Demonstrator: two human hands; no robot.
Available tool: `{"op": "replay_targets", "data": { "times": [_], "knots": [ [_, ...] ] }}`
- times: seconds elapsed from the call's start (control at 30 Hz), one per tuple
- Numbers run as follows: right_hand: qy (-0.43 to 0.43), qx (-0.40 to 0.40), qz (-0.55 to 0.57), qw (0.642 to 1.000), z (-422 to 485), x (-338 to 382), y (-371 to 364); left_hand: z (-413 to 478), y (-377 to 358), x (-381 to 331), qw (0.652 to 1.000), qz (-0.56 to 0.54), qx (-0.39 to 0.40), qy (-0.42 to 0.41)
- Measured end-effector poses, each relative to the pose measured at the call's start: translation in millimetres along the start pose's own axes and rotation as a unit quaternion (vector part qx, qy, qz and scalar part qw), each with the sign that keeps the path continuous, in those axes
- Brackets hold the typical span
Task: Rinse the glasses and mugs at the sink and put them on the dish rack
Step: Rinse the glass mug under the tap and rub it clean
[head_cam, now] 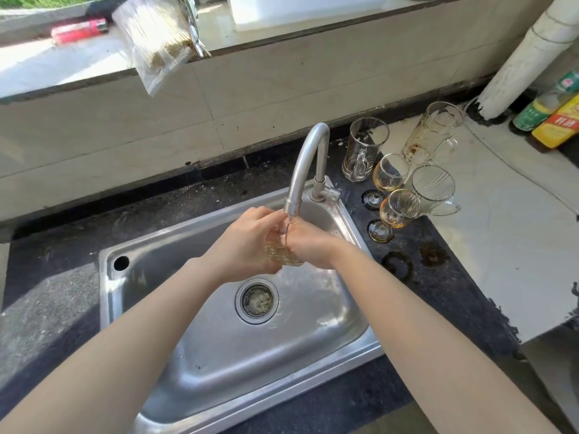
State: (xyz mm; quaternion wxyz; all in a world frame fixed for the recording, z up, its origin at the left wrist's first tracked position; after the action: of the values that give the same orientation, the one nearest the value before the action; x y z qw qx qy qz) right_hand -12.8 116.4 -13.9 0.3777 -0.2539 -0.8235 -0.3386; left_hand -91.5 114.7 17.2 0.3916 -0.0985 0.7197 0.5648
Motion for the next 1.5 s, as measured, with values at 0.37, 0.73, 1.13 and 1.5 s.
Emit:
{"op": "replay_targets", "data": {
  "times": [0.37,0.73,1.13,1.5],
  "knots": [
    [0.141,0.050,-0.535,0.831,-21,23,-26,-9,1,7,0.999,0.020,0.040,0.005],
    [0.091,-0.236,-0.163,0.954,-39,2,52,-11,18,28,0.988,-0.102,-0.004,0.117],
    [-0.070,-0.125,0.101,0.985,-29,-51,27,-12,6,31,0.926,-0.281,0.044,0.248],
    [-0.118,-0.116,0.167,0.972,-34,-66,25,-45,-69,51,0.720,-0.507,0.129,0.455]
  ]
}}
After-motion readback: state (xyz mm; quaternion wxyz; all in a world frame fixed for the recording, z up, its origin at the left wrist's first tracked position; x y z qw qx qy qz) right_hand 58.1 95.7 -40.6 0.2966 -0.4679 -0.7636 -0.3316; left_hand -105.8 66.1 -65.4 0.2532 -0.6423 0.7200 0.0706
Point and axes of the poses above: each hand's wrist, its own z-axis towards the middle knuckle, its own y-axis out of the back of the hand, x = y × z, the point moved 8 cm from there along z, towards the middle knuckle, and after that the axes turned 11 degrees about -z, right-handed, at the moved point
